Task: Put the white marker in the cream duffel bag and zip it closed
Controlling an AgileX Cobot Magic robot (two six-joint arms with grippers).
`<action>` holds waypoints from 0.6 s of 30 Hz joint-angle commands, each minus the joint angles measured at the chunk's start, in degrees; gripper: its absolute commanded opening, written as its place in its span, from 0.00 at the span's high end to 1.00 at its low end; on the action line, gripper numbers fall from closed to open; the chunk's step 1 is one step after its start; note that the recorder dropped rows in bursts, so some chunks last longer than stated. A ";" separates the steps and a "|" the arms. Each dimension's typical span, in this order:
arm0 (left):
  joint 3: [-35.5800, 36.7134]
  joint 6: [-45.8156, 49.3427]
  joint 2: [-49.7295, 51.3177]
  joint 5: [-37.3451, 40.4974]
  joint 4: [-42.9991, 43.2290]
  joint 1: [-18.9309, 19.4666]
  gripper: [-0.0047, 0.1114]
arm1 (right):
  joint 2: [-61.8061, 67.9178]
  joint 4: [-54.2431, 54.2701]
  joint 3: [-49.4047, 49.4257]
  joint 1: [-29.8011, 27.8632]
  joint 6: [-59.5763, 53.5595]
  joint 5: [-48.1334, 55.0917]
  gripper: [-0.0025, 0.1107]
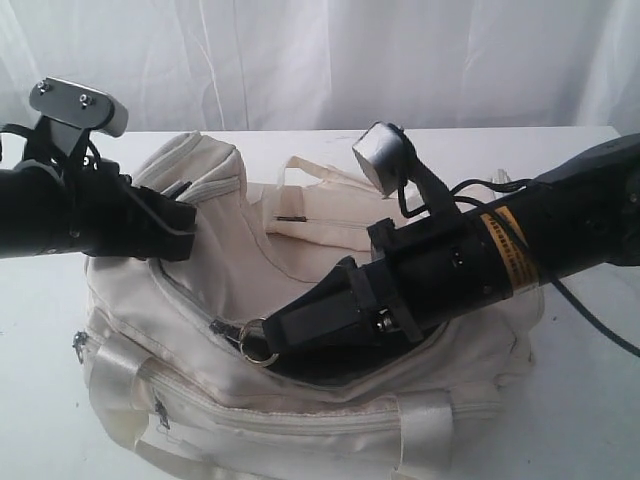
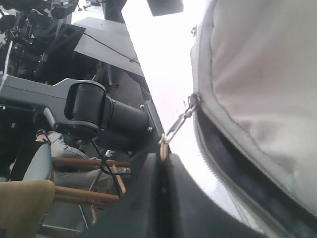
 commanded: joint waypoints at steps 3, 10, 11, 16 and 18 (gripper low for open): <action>-0.23 2.76 -4.93 7.52 2.69 0.11 0.51 | -0.71 -0.22 0.33 -0.18 -1.09 -1.24 0.98; -0.23 4.24 -11.55 18.15 10.71 0.11 0.51 | -0.71 -0.22 0.33 -0.18 -1.09 -1.24 0.98; -0.23 4.24 -12.33 20.22 12.33 0.11 0.51 | -0.71 -0.22 0.33 -0.18 -1.09 -1.24 0.98; -0.23 5.05 -14.26 29.09 23.12 0.11 0.51 | -0.71 -0.22 0.33 -0.18 -1.35 -1.24 0.98; -0.23 5.17 -14.35 31.58 27.36 0.11 0.51 | -0.71 -0.22 0.33 -0.18 -1.55 -1.24 0.98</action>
